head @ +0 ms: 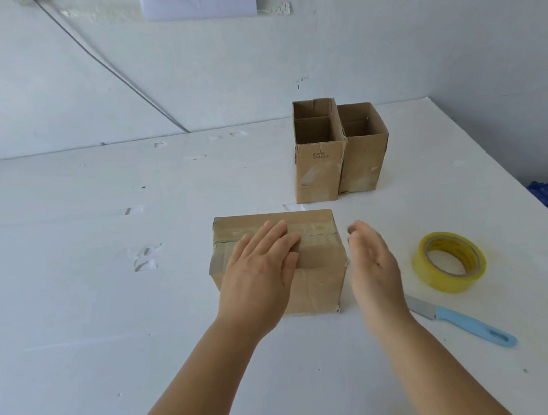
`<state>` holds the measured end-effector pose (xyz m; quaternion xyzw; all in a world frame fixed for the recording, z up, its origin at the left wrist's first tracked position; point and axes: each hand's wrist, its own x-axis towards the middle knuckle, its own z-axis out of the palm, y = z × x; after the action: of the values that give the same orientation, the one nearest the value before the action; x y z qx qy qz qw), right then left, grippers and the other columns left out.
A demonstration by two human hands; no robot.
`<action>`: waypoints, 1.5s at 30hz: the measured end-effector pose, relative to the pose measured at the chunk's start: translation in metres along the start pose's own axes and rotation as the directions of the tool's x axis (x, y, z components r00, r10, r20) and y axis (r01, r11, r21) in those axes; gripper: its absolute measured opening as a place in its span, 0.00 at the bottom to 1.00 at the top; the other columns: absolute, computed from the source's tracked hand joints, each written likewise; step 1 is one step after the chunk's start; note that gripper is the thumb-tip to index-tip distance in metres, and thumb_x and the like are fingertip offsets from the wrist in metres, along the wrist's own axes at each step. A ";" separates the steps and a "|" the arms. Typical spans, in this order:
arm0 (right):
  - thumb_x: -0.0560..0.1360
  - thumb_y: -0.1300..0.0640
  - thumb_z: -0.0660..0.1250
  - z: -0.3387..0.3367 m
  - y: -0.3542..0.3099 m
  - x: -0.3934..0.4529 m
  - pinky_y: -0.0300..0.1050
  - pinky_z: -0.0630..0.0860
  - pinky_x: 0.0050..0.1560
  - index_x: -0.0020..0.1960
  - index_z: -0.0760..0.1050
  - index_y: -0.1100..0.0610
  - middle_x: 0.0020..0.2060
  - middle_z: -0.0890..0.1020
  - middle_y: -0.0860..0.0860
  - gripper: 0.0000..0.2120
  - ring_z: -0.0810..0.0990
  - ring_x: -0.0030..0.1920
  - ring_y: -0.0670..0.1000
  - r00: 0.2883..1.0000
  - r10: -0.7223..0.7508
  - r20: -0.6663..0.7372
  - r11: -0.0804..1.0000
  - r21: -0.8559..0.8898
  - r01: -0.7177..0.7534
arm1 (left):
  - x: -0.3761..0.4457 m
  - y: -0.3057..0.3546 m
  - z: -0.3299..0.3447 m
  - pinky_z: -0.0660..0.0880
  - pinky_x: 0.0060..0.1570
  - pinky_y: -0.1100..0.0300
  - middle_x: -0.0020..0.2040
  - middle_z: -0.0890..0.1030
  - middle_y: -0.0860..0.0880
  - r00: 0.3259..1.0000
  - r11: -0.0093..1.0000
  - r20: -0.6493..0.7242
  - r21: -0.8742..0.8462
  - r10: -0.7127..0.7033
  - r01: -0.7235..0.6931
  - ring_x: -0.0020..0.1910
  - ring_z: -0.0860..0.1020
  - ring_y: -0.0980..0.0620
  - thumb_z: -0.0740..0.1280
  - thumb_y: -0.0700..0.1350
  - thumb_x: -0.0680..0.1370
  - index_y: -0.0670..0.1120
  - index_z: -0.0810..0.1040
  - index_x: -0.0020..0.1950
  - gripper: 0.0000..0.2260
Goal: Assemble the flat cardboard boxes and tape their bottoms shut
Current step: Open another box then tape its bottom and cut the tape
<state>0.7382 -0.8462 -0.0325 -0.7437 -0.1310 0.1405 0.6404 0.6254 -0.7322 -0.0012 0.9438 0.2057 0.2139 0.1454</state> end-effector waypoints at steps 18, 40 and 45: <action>0.81 0.49 0.54 0.005 -0.019 -0.005 0.41 0.65 0.67 0.76 0.57 0.50 0.65 0.72 0.42 0.24 0.71 0.62 0.34 0.960 0.012 0.279 0.996 -0.092 0.015 | -0.016 -0.035 -0.023 0.66 0.59 0.63 0.67 0.70 0.60 0.794 0.567 0.165 -0.617 -0.586 0.546 0.62 0.70 0.60 0.62 0.49 0.78 0.53 0.57 0.76 0.27; 0.68 0.38 0.65 0.030 -0.045 0.005 0.53 0.69 0.67 0.61 0.70 0.51 0.60 0.79 0.51 0.26 0.76 0.62 0.48 0.906 -0.007 0.423 0.986 0.152 -0.064 | -0.007 -0.067 -0.068 0.77 0.48 0.54 0.44 0.81 0.56 0.715 0.043 0.154 -0.968 -0.682 0.249 0.47 0.79 0.54 0.61 0.53 0.80 0.46 0.75 0.49 0.10; 0.73 0.39 0.64 0.064 -0.048 0.020 0.48 0.74 0.56 0.57 0.69 0.55 0.55 0.77 0.54 0.23 0.76 0.54 0.54 0.951 0.051 0.305 0.987 0.133 -0.095 | -0.010 -0.090 -0.062 0.73 0.55 0.55 0.57 0.79 0.52 0.780 -0.045 0.190 -0.978 -0.596 0.204 0.52 0.79 0.56 0.64 0.46 0.79 0.49 0.71 0.64 0.13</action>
<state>0.7325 -0.7733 0.0055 -0.6692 -0.1886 0.2846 0.6600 0.5591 -0.6467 0.0161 0.4485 0.2992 0.3771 0.7531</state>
